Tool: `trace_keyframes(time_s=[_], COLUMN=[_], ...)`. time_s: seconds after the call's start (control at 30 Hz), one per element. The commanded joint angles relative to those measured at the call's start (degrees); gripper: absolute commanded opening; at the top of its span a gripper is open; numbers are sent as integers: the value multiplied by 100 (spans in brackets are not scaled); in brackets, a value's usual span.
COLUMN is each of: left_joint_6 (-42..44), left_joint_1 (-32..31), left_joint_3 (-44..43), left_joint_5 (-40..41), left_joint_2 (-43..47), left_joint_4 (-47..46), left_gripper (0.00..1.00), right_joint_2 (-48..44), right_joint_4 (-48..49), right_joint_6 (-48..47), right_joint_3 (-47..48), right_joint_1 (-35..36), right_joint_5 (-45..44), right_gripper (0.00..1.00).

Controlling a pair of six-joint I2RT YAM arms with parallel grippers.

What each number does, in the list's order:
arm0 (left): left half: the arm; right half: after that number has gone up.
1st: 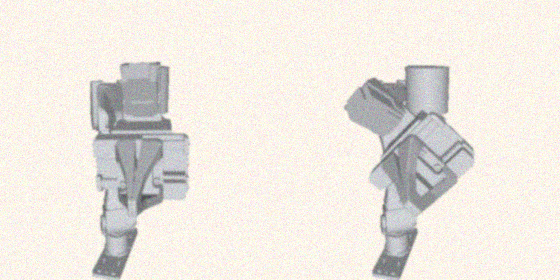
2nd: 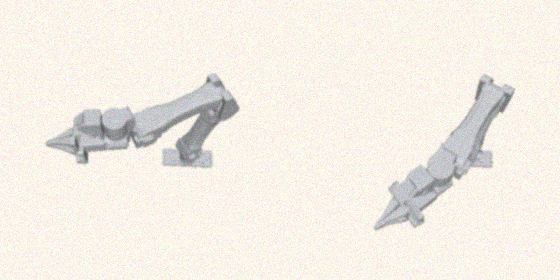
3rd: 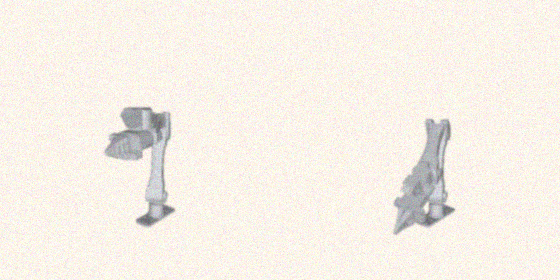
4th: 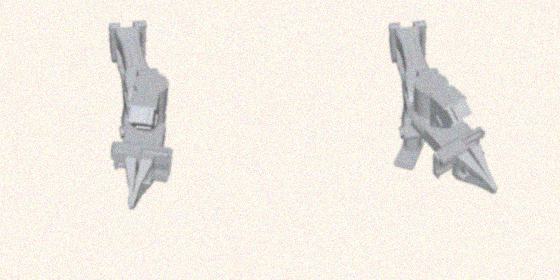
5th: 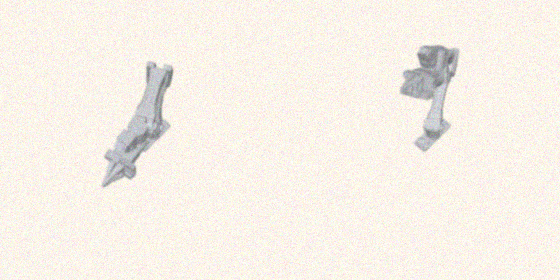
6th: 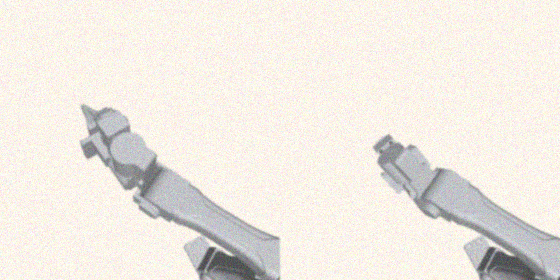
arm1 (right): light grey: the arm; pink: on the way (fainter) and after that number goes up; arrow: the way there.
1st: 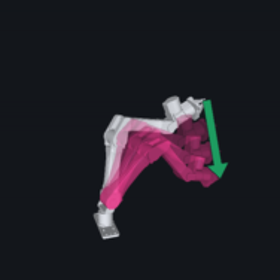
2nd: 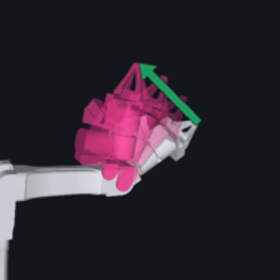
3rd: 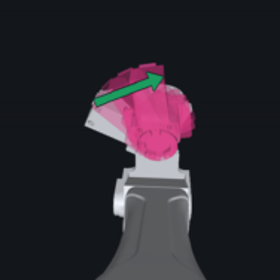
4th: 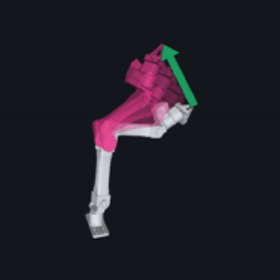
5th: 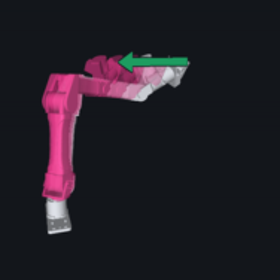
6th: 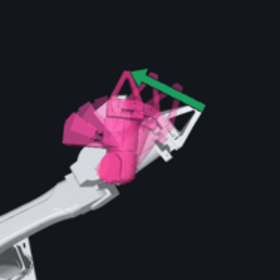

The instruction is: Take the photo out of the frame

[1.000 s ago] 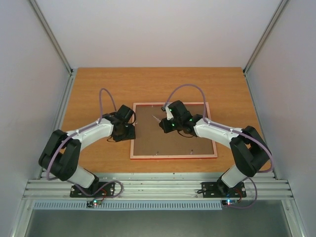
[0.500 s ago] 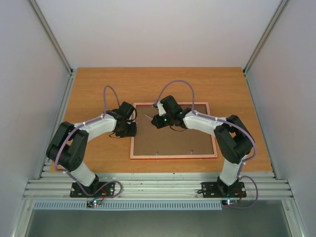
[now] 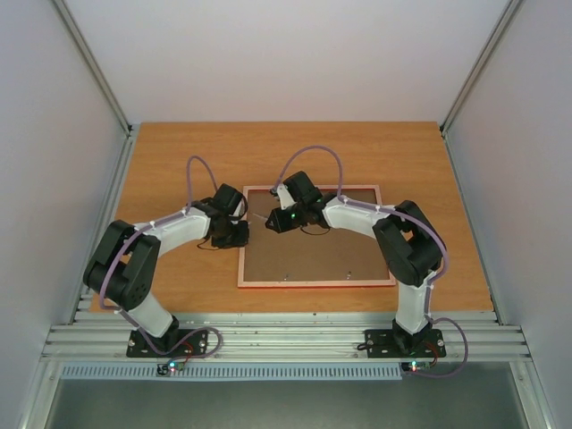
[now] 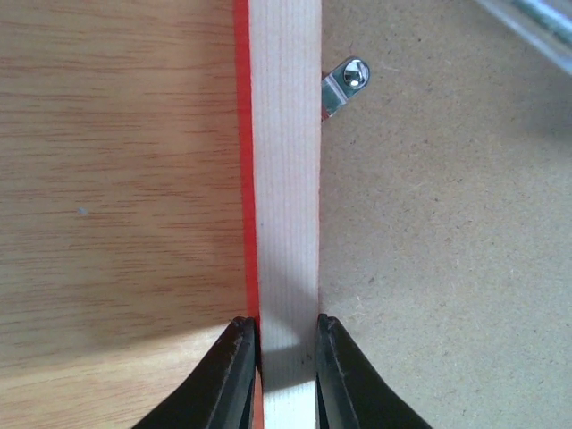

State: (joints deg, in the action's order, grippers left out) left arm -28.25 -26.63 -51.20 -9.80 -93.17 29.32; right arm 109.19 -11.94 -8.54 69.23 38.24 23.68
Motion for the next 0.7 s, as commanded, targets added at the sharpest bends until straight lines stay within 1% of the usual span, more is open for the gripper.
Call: trace_keyframes(time_s=[0.0,0.3,0.67], left_joint_6=[-22,-82,-94], left_joint_1=[-20,-20,-17], left_joint_3=[207,268,243], left_joint_5=[-318,-337,-251], left_joint_2=[-20,-39,-55], left_joint_4=[-327,-357,-309], left_gripper=[16,15,15], right_joint_2=[180,382,345], right_joint_4=[-85,-303,-801], right_joint_6=[113,164,0], right_joint_3=[240,362,354], right_joint_1=[3,65,194], right_joint_5=[288,412,429], right_gripper=[1,1,1])
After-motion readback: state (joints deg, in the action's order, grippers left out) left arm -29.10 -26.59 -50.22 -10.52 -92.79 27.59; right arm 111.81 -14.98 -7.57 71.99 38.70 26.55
